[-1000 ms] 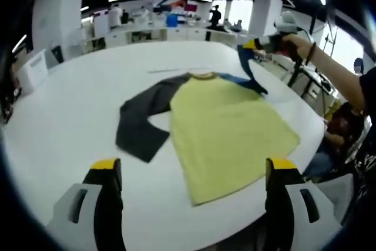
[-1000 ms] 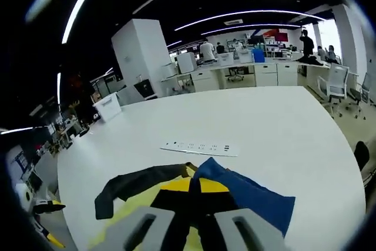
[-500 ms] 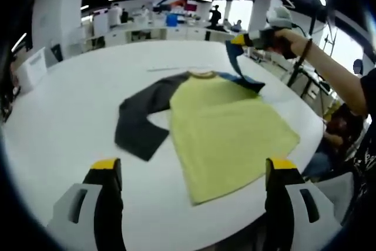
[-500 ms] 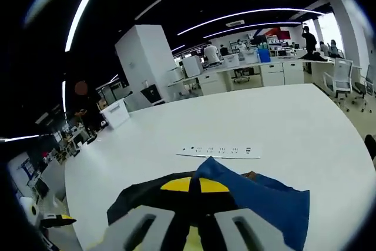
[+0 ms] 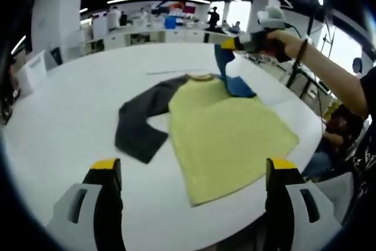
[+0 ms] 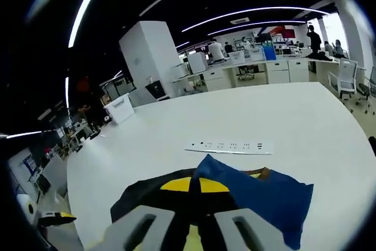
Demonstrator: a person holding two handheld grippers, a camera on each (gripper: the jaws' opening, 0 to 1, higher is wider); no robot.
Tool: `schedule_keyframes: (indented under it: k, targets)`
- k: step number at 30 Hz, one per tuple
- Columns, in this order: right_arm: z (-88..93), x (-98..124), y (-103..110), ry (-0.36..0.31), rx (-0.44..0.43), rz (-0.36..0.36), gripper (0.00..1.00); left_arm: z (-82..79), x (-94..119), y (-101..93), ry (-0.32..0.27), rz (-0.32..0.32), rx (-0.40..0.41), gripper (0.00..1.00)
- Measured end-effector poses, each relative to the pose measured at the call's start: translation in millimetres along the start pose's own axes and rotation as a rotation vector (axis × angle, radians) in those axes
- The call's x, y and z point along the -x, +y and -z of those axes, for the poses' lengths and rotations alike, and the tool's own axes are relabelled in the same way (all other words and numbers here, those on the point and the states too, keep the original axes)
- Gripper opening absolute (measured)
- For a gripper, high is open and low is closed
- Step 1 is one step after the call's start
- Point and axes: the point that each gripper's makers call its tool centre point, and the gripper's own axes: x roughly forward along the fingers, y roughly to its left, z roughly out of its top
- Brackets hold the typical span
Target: Fold the garment on the visible template until the final outline fits inside the template.
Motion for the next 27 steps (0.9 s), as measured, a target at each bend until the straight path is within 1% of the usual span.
schedule_keyframes:
  k: [6,8,14,19,23,27]
  targets:
    - [8.2,-12,12,0.016,0.0,-0.016,0.0,4.2,1,1.1,0.003,-0.002,0.011,0.98]
    - [11.6,-17,16,0.02,0.001,-0.02,0.0,4.5,1,-2.7,0.007,-0.006,0.012,0.98]
    - [22.7,-32,29,0.043,-0.001,-0.037,0.0,8.3,1,5.7,0.007,-0.012,0.023,0.98]
    - [25.0,-41,37,0.047,0.01,-0.06,0.0,11.7,0,12.1,0.006,-0.016,0.032,0.98]
    - [33.5,-47,41,0.068,0.027,-0.065,0.0,14.7,0,13.7,0.012,-0.016,0.037,0.98]
    - [44.3,-58,37,0.098,0.055,-0.061,0.0,16.9,-1,16.4,0.013,-0.018,0.042,0.98]
